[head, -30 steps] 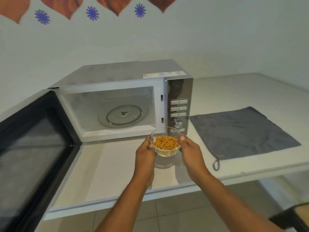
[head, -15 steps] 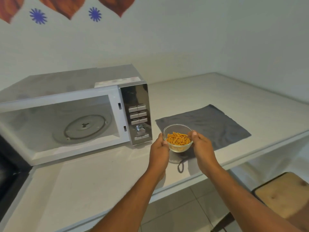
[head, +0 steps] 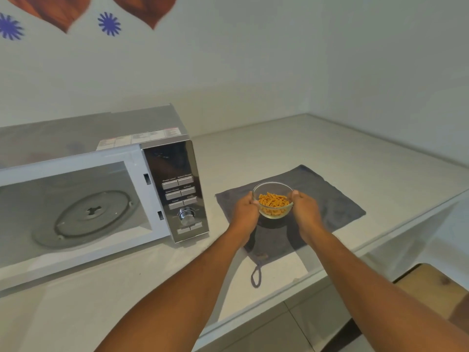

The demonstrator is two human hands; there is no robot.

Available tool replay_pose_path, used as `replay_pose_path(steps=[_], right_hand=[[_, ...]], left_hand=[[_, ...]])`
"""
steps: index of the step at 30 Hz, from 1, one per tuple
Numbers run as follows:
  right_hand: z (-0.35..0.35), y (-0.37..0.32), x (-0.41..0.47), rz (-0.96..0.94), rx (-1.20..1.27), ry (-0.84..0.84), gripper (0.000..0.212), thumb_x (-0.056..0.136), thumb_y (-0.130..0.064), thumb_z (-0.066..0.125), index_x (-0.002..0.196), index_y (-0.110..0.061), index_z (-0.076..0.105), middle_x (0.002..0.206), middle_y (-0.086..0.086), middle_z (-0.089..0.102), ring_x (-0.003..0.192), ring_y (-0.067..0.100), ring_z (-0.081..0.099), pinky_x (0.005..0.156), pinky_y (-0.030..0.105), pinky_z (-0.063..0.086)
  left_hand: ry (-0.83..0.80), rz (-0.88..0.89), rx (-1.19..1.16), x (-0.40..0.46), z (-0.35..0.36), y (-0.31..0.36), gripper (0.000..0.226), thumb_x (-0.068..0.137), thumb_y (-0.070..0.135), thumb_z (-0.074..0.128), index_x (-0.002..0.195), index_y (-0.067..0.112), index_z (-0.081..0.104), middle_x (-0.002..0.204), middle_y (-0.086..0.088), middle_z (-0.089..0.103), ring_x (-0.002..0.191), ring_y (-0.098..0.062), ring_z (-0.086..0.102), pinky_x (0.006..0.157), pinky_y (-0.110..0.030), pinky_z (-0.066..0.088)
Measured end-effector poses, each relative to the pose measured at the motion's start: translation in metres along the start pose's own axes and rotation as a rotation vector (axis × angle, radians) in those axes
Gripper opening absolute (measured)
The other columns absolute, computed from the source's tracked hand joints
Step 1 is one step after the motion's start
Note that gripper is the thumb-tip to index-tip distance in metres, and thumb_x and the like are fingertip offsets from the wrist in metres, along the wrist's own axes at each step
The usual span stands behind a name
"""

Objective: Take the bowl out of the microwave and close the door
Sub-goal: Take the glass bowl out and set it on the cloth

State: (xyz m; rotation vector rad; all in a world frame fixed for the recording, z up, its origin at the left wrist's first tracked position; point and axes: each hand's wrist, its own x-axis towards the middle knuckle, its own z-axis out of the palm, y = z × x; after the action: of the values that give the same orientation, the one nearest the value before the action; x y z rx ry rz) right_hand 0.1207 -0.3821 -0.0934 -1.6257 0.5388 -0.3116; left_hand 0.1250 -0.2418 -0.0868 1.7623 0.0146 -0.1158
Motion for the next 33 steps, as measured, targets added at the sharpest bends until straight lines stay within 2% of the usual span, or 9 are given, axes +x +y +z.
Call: replay_pose_path(steps=[2, 8, 14, 17, 19, 23, 26, 31, 33], right_hand=[[0.0, 0.003, 0.007, 0.002, -0.01, -0.008, 0.032, 0.097, -0.022, 0.04, 0.082, -0.005, 0.063, 0.081, 0.012, 0.058, 0.07, 0.016, 0.05, 0.058, 0.034, 0.041], [-0.001, 0.015, 0.021, 0.002, -0.024, -0.001, 0.04, 0.1, -0.023, 0.039, 0.102, 0.008, 0.065, 0.099, 0.025, 0.069, 0.075, 0.019, 0.059, 0.061, 0.032, 0.043], [-0.002, 0.02, 0.023, -0.042, -0.095, -0.041, 0.042, 0.104, -0.028, 0.035, 0.092, -0.002, 0.066, 0.089, 0.011, 0.068, 0.082, 0.018, 0.061, 0.063, 0.029, 0.046], [-0.006, 0.014, 0.013, -0.128, -0.214, -0.019, 0.042, 0.105, -0.033, 0.036, 0.126, -0.005, 0.06, 0.128, 0.016, 0.063, 0.118, 0.03, 0.057, 0.095, 0.041, 0.047], [-0.008, 0.01, -0.001, -0.259, -0.289, 0.083, 0.047, 0.105, -0.035, 0.04, 0.142, -0.006, 0.048, 0.144, 0.015, 0.052, 0.132, 0.031, 0.047, 0.106, 0.042, 0.038], [-0.003, 0.002, -0.042, -0.519, -0.296, 0.184, 0.038, 0.103, -0.032, 0.046, 0.13, -0.007, 0.058, 0.126, 0.013, 0.064, 0.113, 0.024, 0.058, 0.09, 0.034, 0.048], [0.006, 0.001, -0.079, -0.595, -0.251, 0.042, 0.026, 0.102, -0.026, 0.049, 0.117, -0.011, 0.064, 0.107, 0.005, 0.067, 0.094, 0.016, 0.059, 0.076, 0.026, 0.044], [0.031, 0.01, -0.14, -0.585, -0.196, -0.185, 0.022, 0.101, -0.026, 0.051, 0.11, -0.013, 0.067, 0.1, -0.001, 0.067, 0.091, 0.013, 0.061, 0.075, 0.023, 0.043], [0.045, 0.012, -0.165, -0.596, -0.188, -0.249, 0.019, 0.101, -0.024, 0.051, 0.106, -0.015, 0.067, 0.098, 0.0, 0.067, 0.087, 0.008, 0.062, 0.07, 0.012, 0.043]], left_hand=[[-0.002, -0.011, 0.014, 0.007, 0.006, -0.002, 0.03, 0.103, 0.012, 0.04, 0.102, 0.016, 0.069, 0.108, -0.005, 0.074, 0.104, -0.019, 0.068, 0.096, -0.039, 0.056], [-0.006, -0.013, 0.025, 0.017, 0.015, -0.008, 0.033, 0.103, 0.01, 0.036, 0.104, 0.015, 0.068, 0.107, -0.007, 0.073, 0.101, -0.02, 0.068, 0.086, -0.034, 0.057], [0.009, -0.016, 0.033, 0.015, 0.014, -0.008, 0.031, 0.104, 0.011, 0.035, 0.108, 0.013, 0.066, 0.104, -0.006, 0.071, 0.094, -0.017, 0.065, 0.074, -0.025, 0.052], [0.085, -0.007, 0.069, 0.006, 0.01, -0.005, 0.035, 0.104, 0.016, 0.041, 0.134, 0.013, 0.059, 0.137, -0.004, 0.062, 0.128, -0.025, 0.056, 0.101, -0.036, 0.048], [0.19, 0.045, 0.104, -0.001, 0.004, -0.007, 0.036, 0.103, 0.018, 0.045, 0.137, 0.011, 0.058, 0.137, -0.006, 0.062, 0.13, -0.027, 0.055, 0.107, -0.04, 0.047], [0.32, 0.133, 0.051, -0.029, -0.012, -0.009, 0.021, 0.099, 0.012, 0.05, 0.105, 0.017, 0.07, 0.104, 0.0, 0.074, 0.1, -0.019, 0.069, 0.09, -0.035, 0.055], [0.345, 0.151, 0.008, -0.054, -0.031, -0.012, 0.021, 0.097, 0.009, 0.051, 0.104, 0.016, 0.07, 0.103, -0.003, 0.076, 0.098, -0.019, 0.07, 0.091, -0.036, 0.056], [0.416, 0.155, -0.034, -0.107, -0.079, -0.024, 0.018, 0.097, 0.014, 0.054, 0.106, 0.02, 0.069, 0.105, 0.001, 0.073, 0.1, -0.018, 0.068, 0.094, -0.043, 0.056], [0.454, 0.146, -0.034, -0.129, -0.102, -0.032, 0.018, 0.098, 0.018, 0.055, 0.109, 0.021, 0.069, 0.108, 0.0, 0.072, 0.102, -0.019, 0.067, 0.094, -0.046, 0.056]])
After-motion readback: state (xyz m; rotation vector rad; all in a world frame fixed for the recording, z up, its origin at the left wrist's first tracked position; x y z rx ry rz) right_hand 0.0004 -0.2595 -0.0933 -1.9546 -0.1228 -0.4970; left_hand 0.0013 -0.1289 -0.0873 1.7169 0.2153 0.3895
